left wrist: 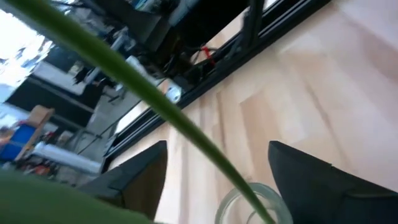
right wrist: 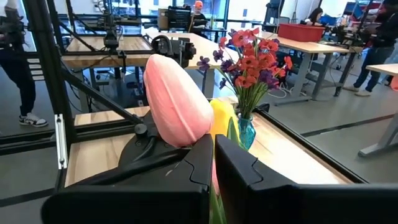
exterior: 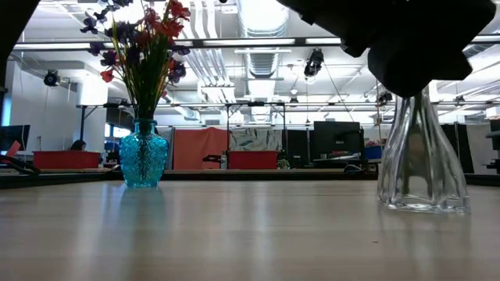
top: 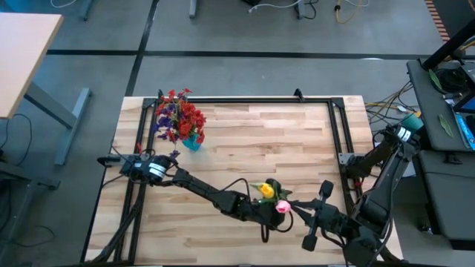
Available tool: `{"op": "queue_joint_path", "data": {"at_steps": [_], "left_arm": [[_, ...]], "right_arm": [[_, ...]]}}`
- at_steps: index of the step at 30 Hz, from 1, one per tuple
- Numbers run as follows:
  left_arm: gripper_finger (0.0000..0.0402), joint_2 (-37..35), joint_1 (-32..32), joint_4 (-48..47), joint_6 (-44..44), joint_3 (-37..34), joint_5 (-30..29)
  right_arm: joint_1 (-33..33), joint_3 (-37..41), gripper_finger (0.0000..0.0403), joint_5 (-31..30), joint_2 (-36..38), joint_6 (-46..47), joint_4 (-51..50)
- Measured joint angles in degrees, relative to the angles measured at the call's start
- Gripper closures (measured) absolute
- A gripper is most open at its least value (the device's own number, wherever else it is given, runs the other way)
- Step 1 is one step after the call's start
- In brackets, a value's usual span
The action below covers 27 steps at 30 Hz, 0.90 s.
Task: Sort flowers into vase by color
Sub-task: Put the pink tulip into the transparent vase
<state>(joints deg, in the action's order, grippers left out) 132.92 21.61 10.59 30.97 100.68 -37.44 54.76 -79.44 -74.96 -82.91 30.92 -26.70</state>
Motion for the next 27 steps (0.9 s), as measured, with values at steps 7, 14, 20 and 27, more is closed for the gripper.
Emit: {"op": "queue_joint_path", "data": {"at_steps": [7, 14, 20, 27], "left_arm": [[0.0089, -0.17, 0.17, -0.02, 0.53, -0.04, -2.37], [0.0066, -0.79, 0.22, 0.07, 0.16, -0.07, -2.15], [0.0065, -0.96, 0.57, 0.07, 0.01, -0.07, -2.11], [0.0065, -1.25, 0.81, -0.14, 0.03, -0.07, -2.08]], "right_arm": [[0.00, 0.00, 0.0390, 0.00, 0.00, 0.07, 0.01], [0.00, 0.00, 0.0390, -0.03, 0.10, 2.38, 0.00], [0.00, 0.00, 0.0390, -0.09, 0.22, 2.62, -1.31], [0.00, 0.00, 0.0388, -2.34, 0.22, 6.22, -6.37]]}}
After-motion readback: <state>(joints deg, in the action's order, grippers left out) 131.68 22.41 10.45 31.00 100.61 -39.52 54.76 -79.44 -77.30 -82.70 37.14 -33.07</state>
